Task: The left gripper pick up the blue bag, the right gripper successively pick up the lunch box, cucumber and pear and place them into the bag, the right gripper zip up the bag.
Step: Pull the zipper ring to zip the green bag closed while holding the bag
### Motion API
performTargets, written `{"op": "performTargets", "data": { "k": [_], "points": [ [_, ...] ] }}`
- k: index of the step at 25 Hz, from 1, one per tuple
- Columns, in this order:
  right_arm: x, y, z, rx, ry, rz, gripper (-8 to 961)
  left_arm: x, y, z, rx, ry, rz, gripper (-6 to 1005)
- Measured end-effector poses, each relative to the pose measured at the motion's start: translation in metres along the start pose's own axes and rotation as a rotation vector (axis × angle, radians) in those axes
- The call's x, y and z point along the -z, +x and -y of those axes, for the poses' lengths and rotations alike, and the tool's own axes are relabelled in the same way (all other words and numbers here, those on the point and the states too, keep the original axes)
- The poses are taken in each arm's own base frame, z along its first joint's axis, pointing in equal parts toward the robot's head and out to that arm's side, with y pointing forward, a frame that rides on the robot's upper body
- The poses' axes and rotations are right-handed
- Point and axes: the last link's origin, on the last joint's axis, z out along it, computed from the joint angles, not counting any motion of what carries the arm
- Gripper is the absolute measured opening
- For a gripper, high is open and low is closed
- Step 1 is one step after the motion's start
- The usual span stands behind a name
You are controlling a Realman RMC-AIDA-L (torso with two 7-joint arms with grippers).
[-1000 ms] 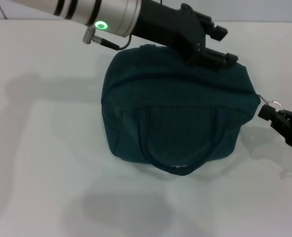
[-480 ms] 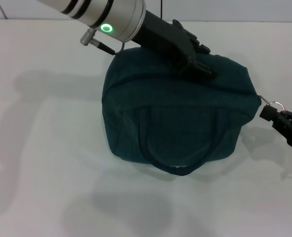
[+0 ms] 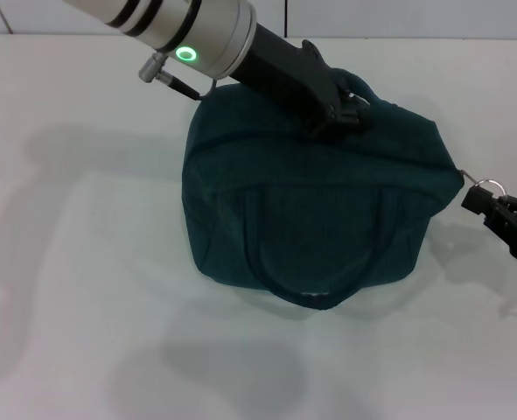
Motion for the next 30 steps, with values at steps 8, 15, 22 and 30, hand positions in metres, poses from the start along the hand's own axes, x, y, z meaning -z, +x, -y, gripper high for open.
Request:
{"op": "performTargets", "data": {
  "k": [8,15,22,30],
  "points": [
    [0.002,-0.001,0.001,0.001,0.008,0.007,118,0.001,-0.001,-0.005,0.007,-0.037,-0.004,100],
    [0.006,-0.001,0.009,0.017,0.065,0.008,119,0.008,0.005,-0.013,-0.002,-0.090,-0.038,61],
    [0.005,0.005,0.013,0.018,0.099,-0.022,121,0.010,0.005,-0.014,-0.004,-0.091,-0.038,60],
    [0.004,0.007,0.011,0.014,0.084,-0.031,122,0.009,0.002,-0.016,0.002,-0.097,-0.039,60]
  ]
}}
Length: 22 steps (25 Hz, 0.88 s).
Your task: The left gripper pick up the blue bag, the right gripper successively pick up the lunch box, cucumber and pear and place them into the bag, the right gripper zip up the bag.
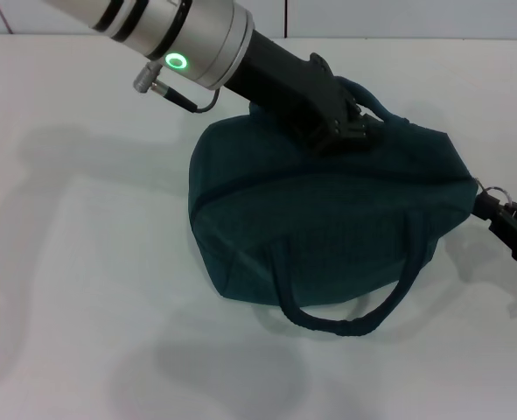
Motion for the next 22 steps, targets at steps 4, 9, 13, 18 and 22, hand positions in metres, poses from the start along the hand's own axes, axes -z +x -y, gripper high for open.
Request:
{"op": "performTargets", "data": {
  "k": [4,9,13,18,22],
  "points": [
    [0.001,0.002,0.000,-0.009,0.000,-0.002,122,0.000,-0.002,-0.002,0.010,-0.006,-0.016,59],
    [0.007,0.008,0.001,-0.031,0.030,0.000,123,0.006,-0.010,-0.003,0.037,0.012,-0.076,80],
    [0.017,0.008,0.006,-0.044,0.074,0.031,124,0.021,-0.017,-0.003,0.037,0.054,-0.163,169],
    [0.035,0.002,0.001,0.003,0.069,0.132,309,0.046,-0.029,-0.006,0.022,0.102,-0.353,353],
    [0.044,-0.011,-0.018,0.108,-0.040,0.232,591,0.060,-0.055,-0.015,0.036,0.121,-0.549,506]
  ]
}}
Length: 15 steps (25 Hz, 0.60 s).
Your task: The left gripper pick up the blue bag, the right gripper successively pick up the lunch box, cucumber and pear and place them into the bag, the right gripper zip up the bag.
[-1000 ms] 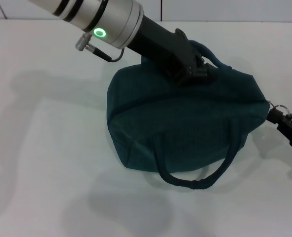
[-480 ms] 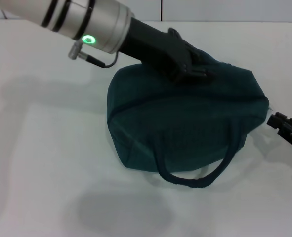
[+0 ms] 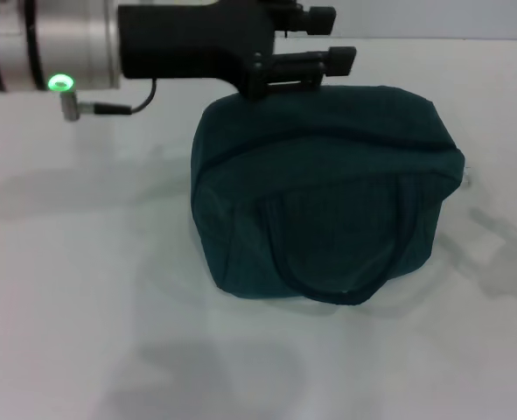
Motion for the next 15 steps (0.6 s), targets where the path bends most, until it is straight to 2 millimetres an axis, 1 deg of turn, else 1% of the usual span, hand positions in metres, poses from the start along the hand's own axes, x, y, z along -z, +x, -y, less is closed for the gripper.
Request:
{"op": "performTargets", "data": {
  "k": [1,3,7,11,15],
  "points": [
    [-0.001,-0.004,-0.003,0.013,-0.031,0.019,600,0.000,0.000,0.000,0.000,0.000,0.000,511],
    [-0.005,-0.014,-0.009,0.032,-0.114,0.037,617,0.008,-0.010,-0.006,0.028,-0.016,-0.037,522],
    [-0.018,-0.035,-0.022,0.016,-0.334,0.011,651,0.022,-0.032,-0.024,0.101,-0.090,-0.043,543],
    [-0.027,-0.055,-0.034,-0.013,-0.556,-0.057,686,0.033,-0.045,-0.039,0.161,-0.145,-0.070,543],
    [-0.034,-0.066,-0.038,-0.049,-0.676,-0.169,687,0.046,-0.053,-0.056,0.197,-0.196,-0.111,543]
  ]
}}
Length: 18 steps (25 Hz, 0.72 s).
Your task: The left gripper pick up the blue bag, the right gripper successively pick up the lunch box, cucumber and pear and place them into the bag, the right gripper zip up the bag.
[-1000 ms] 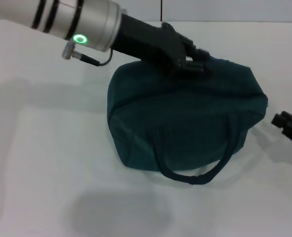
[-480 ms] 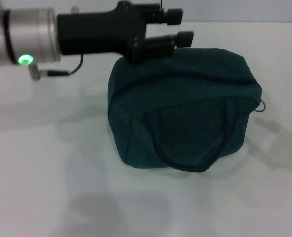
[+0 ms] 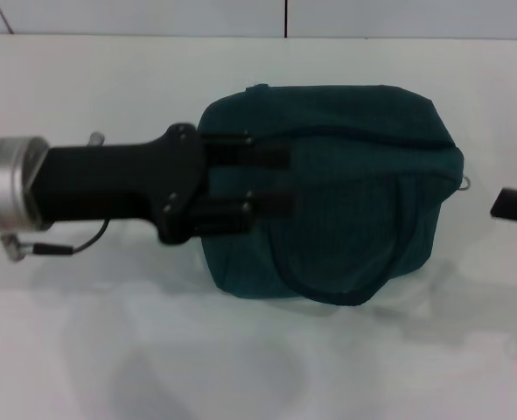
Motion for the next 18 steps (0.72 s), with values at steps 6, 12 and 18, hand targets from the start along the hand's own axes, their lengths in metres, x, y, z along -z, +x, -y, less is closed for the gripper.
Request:
{"op": "performTargets", "data": {
  "k": [6,12,18],
  "points": [
    [-0.006,-0.005,0.000,-0.041,-0.062,-0.073,689,0.013,-0.017,-0.015,0.009,0.002,-0.023,544],
    [-0.015,0.000,0.003,-0.058,-0.055,-0.078,692,0.016,-0.037,-0.020,0.016,0.001,-0.055,544],
    [-0.033,0.006,0.010,-0.068,-0.069,-0.098,866,0.025,-0.046,-0.020,0.001,0.043,-0.091,545]
  ]
}}
